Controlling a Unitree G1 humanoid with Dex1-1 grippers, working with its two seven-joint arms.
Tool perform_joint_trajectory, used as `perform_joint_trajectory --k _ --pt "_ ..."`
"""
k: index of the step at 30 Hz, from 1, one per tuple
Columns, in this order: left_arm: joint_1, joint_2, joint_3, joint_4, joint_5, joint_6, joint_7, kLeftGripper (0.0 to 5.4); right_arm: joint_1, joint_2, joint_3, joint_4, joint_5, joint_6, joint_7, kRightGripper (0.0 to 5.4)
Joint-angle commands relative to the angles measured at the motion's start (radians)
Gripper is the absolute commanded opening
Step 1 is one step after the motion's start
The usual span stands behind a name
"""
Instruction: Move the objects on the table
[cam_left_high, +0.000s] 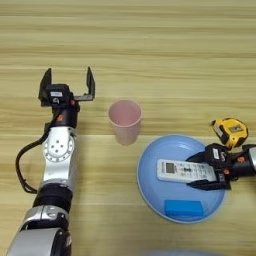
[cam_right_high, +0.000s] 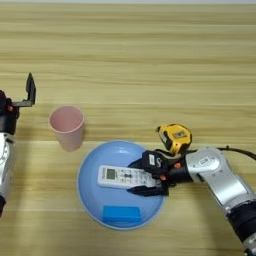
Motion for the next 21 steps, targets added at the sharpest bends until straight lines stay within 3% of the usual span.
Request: perform_joint_trajectory --k 1,11,21 --pt "-0.014 -0.001 -0.002 0.009 0.010 -0.002 0.003 5.40 0.002 -0.020 -0.054 -0.029 0.036 0.032 0.008 2.87" --pt "-0.016 0.000 -0.002 0.014 0.009 -0.003 0.002 5.40 -0.017 0.008 -0.133 -0.025 0.074 0.058 -0.025 2.87" --pt "-0.020 -0.002 -0.003 0.021 0.010 -0.006 0.004 5.40 -0.104 0.059 -0.204 0.081 0.046 0.050 -0.171 2.87"
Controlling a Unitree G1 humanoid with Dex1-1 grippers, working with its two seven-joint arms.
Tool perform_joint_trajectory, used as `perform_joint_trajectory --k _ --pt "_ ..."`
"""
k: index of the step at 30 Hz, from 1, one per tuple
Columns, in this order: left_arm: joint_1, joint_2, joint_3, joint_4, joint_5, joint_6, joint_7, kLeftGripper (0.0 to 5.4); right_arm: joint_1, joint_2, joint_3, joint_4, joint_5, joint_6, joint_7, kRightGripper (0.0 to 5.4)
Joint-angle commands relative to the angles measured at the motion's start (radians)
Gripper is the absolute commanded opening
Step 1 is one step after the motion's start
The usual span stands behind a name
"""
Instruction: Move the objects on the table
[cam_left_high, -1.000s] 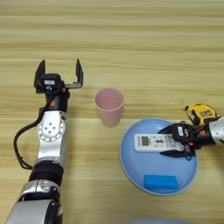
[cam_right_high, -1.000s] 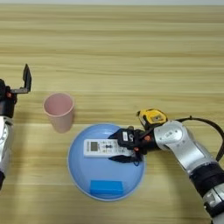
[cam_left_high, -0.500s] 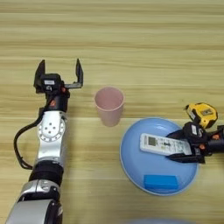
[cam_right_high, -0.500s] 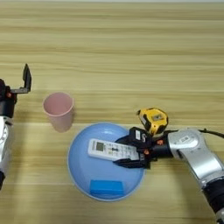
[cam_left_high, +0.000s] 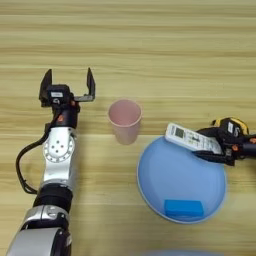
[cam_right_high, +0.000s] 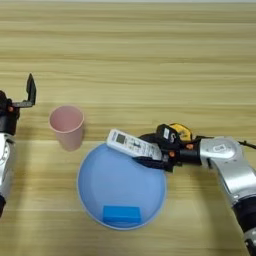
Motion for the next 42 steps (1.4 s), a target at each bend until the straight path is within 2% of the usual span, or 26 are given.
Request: perform_joint_trajectory --k 1,9,16,22,29,35,42 --pt "-0.016 -0.002 -0.003 0.007 0.010 -0.005 0.004 5.40 -0.060 0.017 -0.043 0.048 -0.016 0.007 -0.068 2.87" --pt "-0.017 -0.002 -0.003 0.008 0.011 -0.006 0.006 5.40 -0.131 0.045 -0.092 0.155 -0.039 0.023 -0.192 2.87" --pt "-0.016 -0.001 -0.003 0.007 0.011 -0.008 0.006 5.40 -0.161 0.069 -0.080 0.230 -0.088 0.025 -0.264 2.87" --pt "-0.015 0.001 -0.003 0.005 0.010 -0.007 0.004 5.40 -0.191 0.130 -0.054 0.277 -0.127 0.014 -0.315 2.87" --pt "-0.010 0.000 -0.003 0.000 0.011 -0.008 0.007 5.40 -0.255 0.218 -0.029 0.330 -0.169 -0.014 -0.365 2.87" --pt "-0.007 -0.003 -0.004 -0.006 0.012 -0.008 0.008 5.40 -0.286 0.259 -0.013 0.376 -0.201 -0.020 -0.388 2.87" --pt "-0.004 -0.004 -0.005 -0.013 0.013 -0.007 0.010 5.40 -0.318 0.287 0.007 0.497 -0.252 -0.051 -0.424 2.87"
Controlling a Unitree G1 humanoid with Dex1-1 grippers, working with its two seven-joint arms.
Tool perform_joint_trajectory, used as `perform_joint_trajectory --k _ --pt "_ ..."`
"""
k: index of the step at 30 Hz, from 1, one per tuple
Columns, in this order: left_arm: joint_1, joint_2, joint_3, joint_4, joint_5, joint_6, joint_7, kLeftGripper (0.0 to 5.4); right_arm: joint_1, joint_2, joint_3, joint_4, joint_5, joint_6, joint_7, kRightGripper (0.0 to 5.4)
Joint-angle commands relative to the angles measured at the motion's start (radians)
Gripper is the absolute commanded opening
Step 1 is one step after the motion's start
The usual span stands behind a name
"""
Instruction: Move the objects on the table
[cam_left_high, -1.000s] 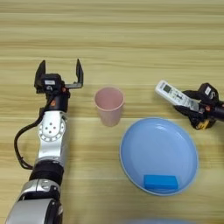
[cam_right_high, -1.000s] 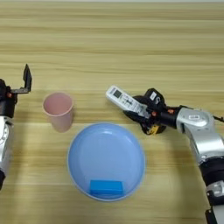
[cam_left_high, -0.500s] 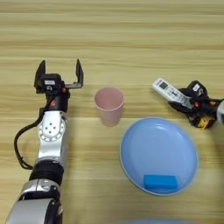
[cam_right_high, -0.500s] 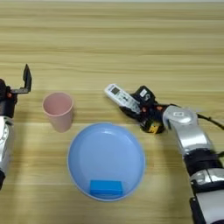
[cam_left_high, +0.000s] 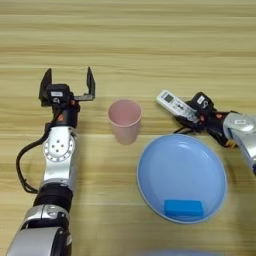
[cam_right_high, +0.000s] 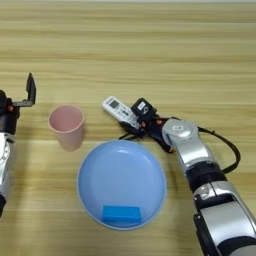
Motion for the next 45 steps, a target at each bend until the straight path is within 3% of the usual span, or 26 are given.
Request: perform_joint_trajectory --k 1,11,20,37,40,45 --pt "-0.001 -0.004 -0.005 -0.013 0.012 -0.004 0.005 5.40 -0.035 0.013 0.015 0.068 -0.034 -0.026 -0.015 2.87" --pt "0.001 -0.003 -0.005 -0.017 0.012 -0.002 0.004 5.40 -0.038 0.037 0.044 0.172 -0.075 -0.067 -0.019 2.87" --pt "0.001 -0.004 -0.005 -0.018 0.013 -0.001 0.005 5.40 -0.034 0.037 0.056 0.191 -0.082 -0.073 -0.004 2.87" --pt "-0.007 -0.006 -0.007 -0.005 0.013 0.000 0.004 5.40 -0.027 0.018 0.029 0.107 -0.047 -0.084 0.014 5.11" --pt "-0.008 -0.007 -0.008 -0.004 0.014 -0.001 0.006 5.40 -0.015 0.010 0.018 0.062 -0.037 -0.077 0.028 5.38" --pt "-0.009 -0.009 -0.009 -0.003 0.015 -0.001 0.007 5.40 0.013 -0.004 0.004 -0.026 -0.020 -0.060 0.055 5.38"
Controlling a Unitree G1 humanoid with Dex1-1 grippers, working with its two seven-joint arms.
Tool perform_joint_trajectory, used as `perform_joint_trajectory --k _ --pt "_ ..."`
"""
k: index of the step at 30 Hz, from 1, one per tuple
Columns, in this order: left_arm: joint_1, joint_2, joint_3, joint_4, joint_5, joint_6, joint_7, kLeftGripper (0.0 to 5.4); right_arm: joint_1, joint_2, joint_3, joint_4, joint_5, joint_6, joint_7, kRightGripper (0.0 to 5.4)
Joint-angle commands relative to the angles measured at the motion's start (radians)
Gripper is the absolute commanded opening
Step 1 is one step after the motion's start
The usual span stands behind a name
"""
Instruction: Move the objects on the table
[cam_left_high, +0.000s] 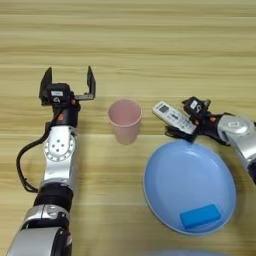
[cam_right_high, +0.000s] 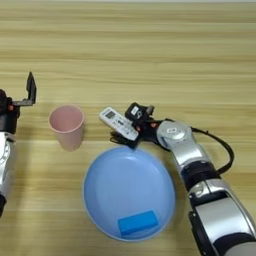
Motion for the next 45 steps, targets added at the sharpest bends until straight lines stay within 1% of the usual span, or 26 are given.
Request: perform_joint_trajectory --k 1,6,10,15,17,19,23,27,30,33,37,40,45 --pt "-0.009 -0.008 -0.006 0.006 0.013 -0.001 0.007 5.40 0.030 -0.021 -0.014 -0.078 0.021 0.022 0.027 5.38" --pt "-0.010 -0.008 -0.007 0.004 0.014 -0.001 0.008 5.40 0.083 -0.041 -0.035 -0.233 0.077 0.041 0.072 5.38" --pt "-0.010 -0.007 -0.006 0.004 0.014 -0.002 0.008 5.40 0.148 -0.075 -0.050 -0.387 0.131 0.056 0.129 5.38" --pt "-0.012 -0.007 -0.004 0.006 0.016 -0.002 0.007 5.40 0.245 -0.139 -0.048 -0.582 0.200 0.078 0.224 5.38" --pt "-0.013 -0.007 -0.002 0.007 0.017 -0.003 0.006 5.40 0.288 -0.176 -0.039 -0.658 0.233 0.100 0.283 5.38" --pt "-0.013 -0.007 -0.002 0.008 0.018 -0.003 0.006 5.40 0.320 -0.207 -0.030 -0.713 0.258 0.118 0.332 5.38" --pt "-0.014 -0.007 0.000 0.009 0.019 -0.004 0.006 5.40 0.365 -0.257 -0.008 -0.787 0.292 0.145 0.408 5.38" --pt "-0.014 -0.007 0.000 0.008 0.019 -0.004 0.007 5.40 0.395 -0.291 0.009 -0.844 0.313 0.168 0.457 5.38" --pt "-0.014 -0.008 0.000 0.008 0.020 -0.005 0.007 5.40 0.419 -0.320 0.031 -0.877 0.317 0.185 0.497 5.38" --pt "-0.013 -0.009 0.000 0.008 0.020 -0.005 0.008 5.40 0.464 -0.369 0.068 -0.924 0.333 0.206 0.571 5.38" --pt "-0.013 -0.009 0.001 0.006 0.020 -0.005 0.008 5.40 0.484 -0.395 0.103 -0.935 0.315 0.211 0.601 5.38" --pt "-0.014 -0.008 0.001 0.006 0.019 -0.005 0.007 5.40 0.488 -0.402 0.114 -0.933 0.309 0.209 0.606 5.38" --pt "-0.014 -0.008 0.002 0.007 0.019 -0.005 0.007 5.40 0.492 -0.428 0.138 -0.922 0.265 0.187 0.607 5.38"
